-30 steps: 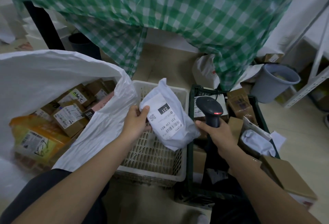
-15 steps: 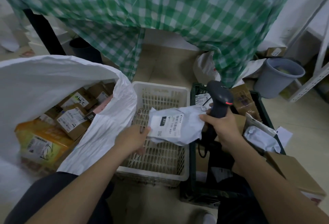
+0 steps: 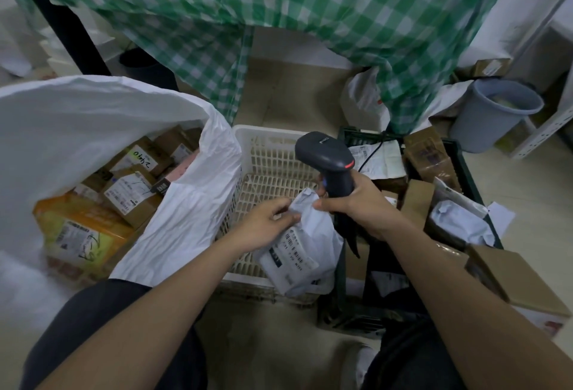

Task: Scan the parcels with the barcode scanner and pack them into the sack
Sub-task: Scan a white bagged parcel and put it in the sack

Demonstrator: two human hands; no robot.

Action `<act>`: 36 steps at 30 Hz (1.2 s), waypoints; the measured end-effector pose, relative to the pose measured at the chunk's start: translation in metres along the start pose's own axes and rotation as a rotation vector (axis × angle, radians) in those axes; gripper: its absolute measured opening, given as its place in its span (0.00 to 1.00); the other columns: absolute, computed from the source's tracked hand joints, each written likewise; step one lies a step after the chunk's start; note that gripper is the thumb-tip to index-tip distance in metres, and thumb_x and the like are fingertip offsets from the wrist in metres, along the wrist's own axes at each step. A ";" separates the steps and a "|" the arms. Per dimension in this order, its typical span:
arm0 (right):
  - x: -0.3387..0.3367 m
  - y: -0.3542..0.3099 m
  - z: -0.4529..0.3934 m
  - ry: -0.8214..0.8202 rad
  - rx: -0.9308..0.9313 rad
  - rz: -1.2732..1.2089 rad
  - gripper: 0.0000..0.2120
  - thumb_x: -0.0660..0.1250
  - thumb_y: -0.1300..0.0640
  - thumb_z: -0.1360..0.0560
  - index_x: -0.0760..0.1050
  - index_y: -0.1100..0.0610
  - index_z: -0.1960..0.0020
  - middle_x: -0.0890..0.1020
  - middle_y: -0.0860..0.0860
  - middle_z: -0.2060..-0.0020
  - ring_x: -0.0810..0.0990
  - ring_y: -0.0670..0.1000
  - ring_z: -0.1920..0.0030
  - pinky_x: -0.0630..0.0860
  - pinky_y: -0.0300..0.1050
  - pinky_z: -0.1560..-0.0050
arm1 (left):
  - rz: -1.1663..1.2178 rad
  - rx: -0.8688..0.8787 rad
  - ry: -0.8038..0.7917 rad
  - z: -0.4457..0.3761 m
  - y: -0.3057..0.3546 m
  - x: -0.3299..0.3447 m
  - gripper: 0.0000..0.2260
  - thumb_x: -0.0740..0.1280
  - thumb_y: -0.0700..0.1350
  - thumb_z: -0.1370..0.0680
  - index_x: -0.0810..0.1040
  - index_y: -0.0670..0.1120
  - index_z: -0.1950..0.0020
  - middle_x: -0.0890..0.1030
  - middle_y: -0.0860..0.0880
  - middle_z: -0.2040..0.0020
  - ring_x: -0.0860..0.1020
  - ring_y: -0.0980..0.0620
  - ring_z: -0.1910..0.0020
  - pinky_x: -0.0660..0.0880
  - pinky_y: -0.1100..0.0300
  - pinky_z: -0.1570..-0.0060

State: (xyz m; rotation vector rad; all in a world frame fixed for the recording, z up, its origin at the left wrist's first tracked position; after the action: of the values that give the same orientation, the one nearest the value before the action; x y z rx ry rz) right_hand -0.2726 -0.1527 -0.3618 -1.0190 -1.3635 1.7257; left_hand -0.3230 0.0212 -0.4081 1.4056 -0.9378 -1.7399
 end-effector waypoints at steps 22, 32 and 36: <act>0.002 0.004 -0.007 0.365 0.071 -0.160 0.12 0.77 0.66 0.34 0.76 0.57 0.57 0.81 0.47 0.65 0.79 0.42 0.66 0.75 0.35 0.61 | 0.563 -0.273 0.283 0.013 0.001 -0.036 0.08 0.60 0.46 0.18 0.78 0.47 0.48 0.84 0.50 0.52 0.81 0.50 0.51 0.78 0.58 0.55; 0.002 0.004 -0.014 0.443 0.077 -0.130 0.12 0.76 0.62 0.31 0.76 0.57 0.52 0.83 0.50 0.62 0.81 0.47 0.61 0.74 0.40 0.60 | 0.464 -0.305 0.367 0.017 -0.007 -0.040 0.10 0.63 0.45 0.19 0.75 0.38 0.48 0.83 0.42 0.50 0.82 0.45 0.51 0.79 0.57 0.60; -0.012 0.008 -0.009 0.382 0.128 -0.083 0.10 0.74 0.57 0.28 0.77 0.59 0.50 0.83 0.55 0.61 0.82 0.49 0.64 0.75 0.38 0.69 | 0.480 -0.311 0.435 0.013 -0.011 -0.047 0.09 0.61 0.44 0.18 0.71 0.45 0.57 0.80 0.45 0.59 0.79 0.48 0.59 0.78 0.57 0.62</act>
State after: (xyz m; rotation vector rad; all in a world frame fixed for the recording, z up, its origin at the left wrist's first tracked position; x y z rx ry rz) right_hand -0.2592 -0.1613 -0.3689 -1.1328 -1.0239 1.4463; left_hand -0.3290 0.0688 -0.3929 1.1667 -0.6596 -1.1065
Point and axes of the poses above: each hand's wrist, its own z-axis away from the middle knuckle, its own x-axis out of the palm, y = z × x, the point moved 4 cm from there along -z, towards the middle knuckle
